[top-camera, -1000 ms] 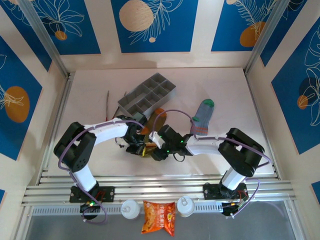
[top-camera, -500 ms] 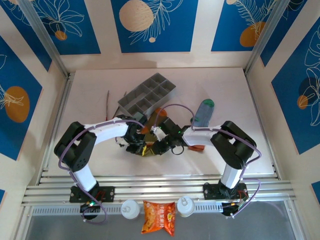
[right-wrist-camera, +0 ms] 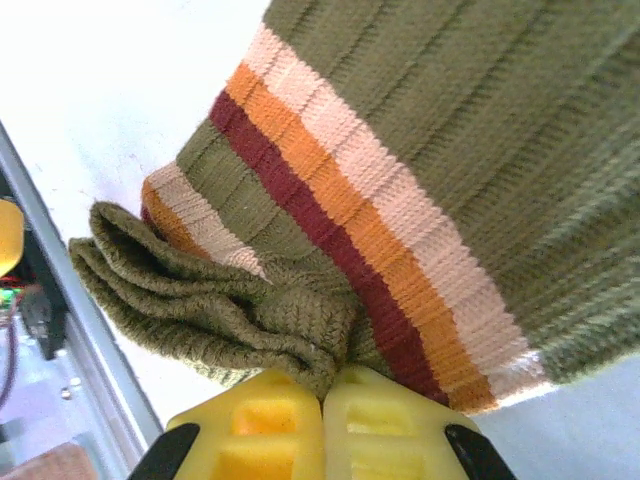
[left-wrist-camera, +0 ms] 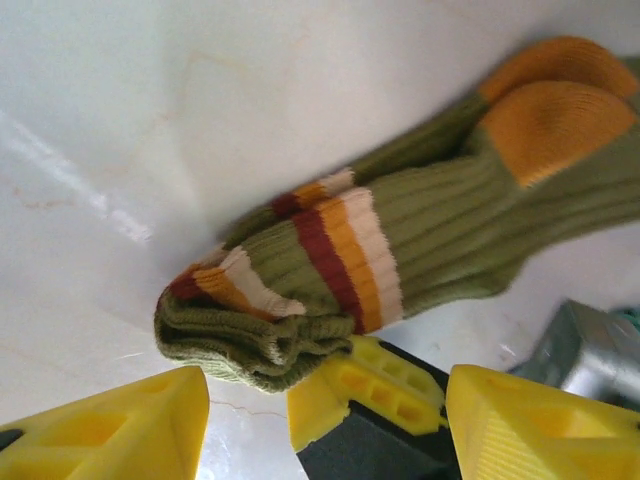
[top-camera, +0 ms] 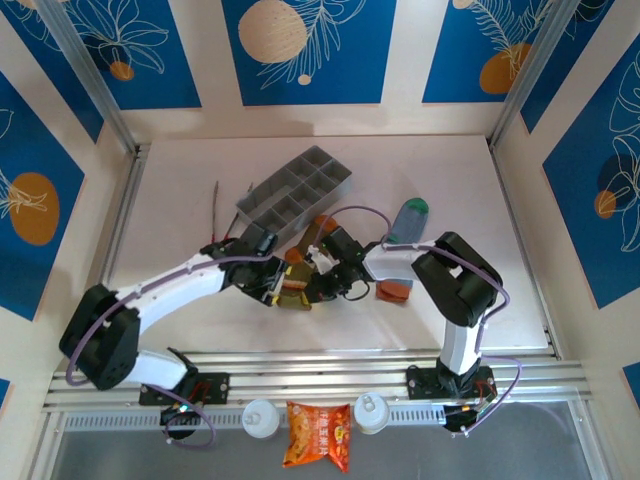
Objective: Roll the socks
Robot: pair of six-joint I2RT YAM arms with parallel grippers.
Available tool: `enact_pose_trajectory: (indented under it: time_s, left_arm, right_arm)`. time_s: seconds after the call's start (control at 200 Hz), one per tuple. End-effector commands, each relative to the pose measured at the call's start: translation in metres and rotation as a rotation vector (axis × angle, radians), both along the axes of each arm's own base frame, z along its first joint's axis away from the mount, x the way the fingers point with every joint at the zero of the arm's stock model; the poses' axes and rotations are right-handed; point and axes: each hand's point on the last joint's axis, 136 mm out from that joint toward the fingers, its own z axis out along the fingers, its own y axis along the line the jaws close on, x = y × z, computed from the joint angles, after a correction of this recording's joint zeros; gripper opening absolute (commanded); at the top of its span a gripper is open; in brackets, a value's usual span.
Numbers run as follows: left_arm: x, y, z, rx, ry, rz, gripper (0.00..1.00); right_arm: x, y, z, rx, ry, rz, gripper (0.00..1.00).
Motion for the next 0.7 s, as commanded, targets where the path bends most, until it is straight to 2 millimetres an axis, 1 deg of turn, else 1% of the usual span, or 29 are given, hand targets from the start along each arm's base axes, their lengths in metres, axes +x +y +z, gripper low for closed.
enact_pose_trajectory:
  time_s: [0.0,0.075,0.15,0.25,0.4,0.535,0.6,0.695]
  left_arm:
    - [0.007,0.000,-0.001,-0.020,-0.142,-0.042,0.61]
    - [0.004,0.003,-0.004,-0.034,-0.182,-0.045,0.57]
    - [0.004,0.001,-0.002,-0.055,-0.250,-0.053,0.52]
    - [0.000,-0.003,-0.003,-0.066,-0.289,-0.089,0.50]
    - [-0.017,0.004,-0.012,-0.026,-0.271,-0.112,0.51]
    - [-0.021,0.010,-0.013,-0.018,-0.290,-0.090,0.52]
    - [-0.024,0.009,-0.016,-0.015,-0.289,-0.098,0.52]
    - [-0.025,0.003,-0.019,-0.026,-0.297,-0.112,0.52]
  right_arm:
    - [-0.022,-0.039,-0.046,-0.197,0.214,-0.086,0.00]
    - [-0.021,-0.039,-0.046,-0.198,0.246,-0.099,0.00]
    - [-0.020,-0.037,-0.043,-0.190,0.255,-0.099,0.00]
    - [-0.018,-0.035,-0.041,-0.198,0.266,-0.106,0.00]
    - [-0.017,-0.033,-0.042,-0.212,0.297,-0.113,0.00]
    - [-0.014,-0.034,-0.041,-0.218,0.321,-0.139,0.00]
    - [-0.014,-0.033,-0.041,-0.212,0.327,-0.145,0.00]
    - [-0.012,-0.030,-0.039,-0.195,0.343,-0.151,0.00]
